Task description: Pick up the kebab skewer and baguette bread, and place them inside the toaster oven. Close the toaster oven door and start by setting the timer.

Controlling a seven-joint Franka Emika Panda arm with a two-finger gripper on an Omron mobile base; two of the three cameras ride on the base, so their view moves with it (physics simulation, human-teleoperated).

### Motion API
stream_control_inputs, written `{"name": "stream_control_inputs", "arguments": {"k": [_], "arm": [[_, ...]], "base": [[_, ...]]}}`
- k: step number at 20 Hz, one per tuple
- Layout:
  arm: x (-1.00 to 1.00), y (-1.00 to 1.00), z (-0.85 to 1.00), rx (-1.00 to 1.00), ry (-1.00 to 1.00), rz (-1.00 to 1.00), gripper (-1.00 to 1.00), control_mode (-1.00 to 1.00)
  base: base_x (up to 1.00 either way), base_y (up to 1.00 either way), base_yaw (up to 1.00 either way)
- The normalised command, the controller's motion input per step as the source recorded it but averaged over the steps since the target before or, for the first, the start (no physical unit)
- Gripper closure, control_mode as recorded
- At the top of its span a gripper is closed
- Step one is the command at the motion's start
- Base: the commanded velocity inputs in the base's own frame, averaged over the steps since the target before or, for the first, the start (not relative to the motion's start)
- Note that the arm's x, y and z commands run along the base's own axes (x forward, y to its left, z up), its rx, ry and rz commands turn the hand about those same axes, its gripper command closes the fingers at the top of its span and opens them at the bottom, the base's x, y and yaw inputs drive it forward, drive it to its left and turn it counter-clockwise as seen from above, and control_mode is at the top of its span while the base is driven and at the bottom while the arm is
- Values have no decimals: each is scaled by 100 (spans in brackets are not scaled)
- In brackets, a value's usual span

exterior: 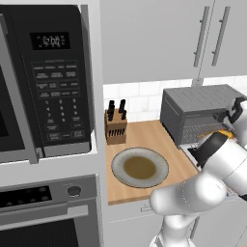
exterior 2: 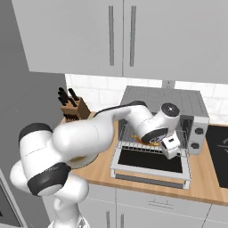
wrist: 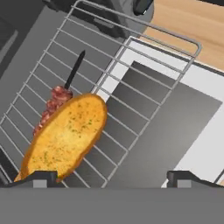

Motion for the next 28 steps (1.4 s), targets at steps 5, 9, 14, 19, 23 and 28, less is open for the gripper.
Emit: {"name": "stream_control_inputs", "arguments": {"k": [5,9,14,19,23,28], "arm": [[-17,10,0,-2,-9,49,-100,-100],[-10,3,-1,-10,-35,34,-100,-100],[0,15,-16,-16,-50,28,-100,-100],[-1,43,-43,-23,-42,14,-100,-100],[0,0,-1,-5,-12,1,-100,-100],[0,0,0,-13,-6,2,-100,-100]], "base": [[0,0,0],[0,0,0],[0,0,0],[0,0,0],[0,0,0],[0,0,0]]}}
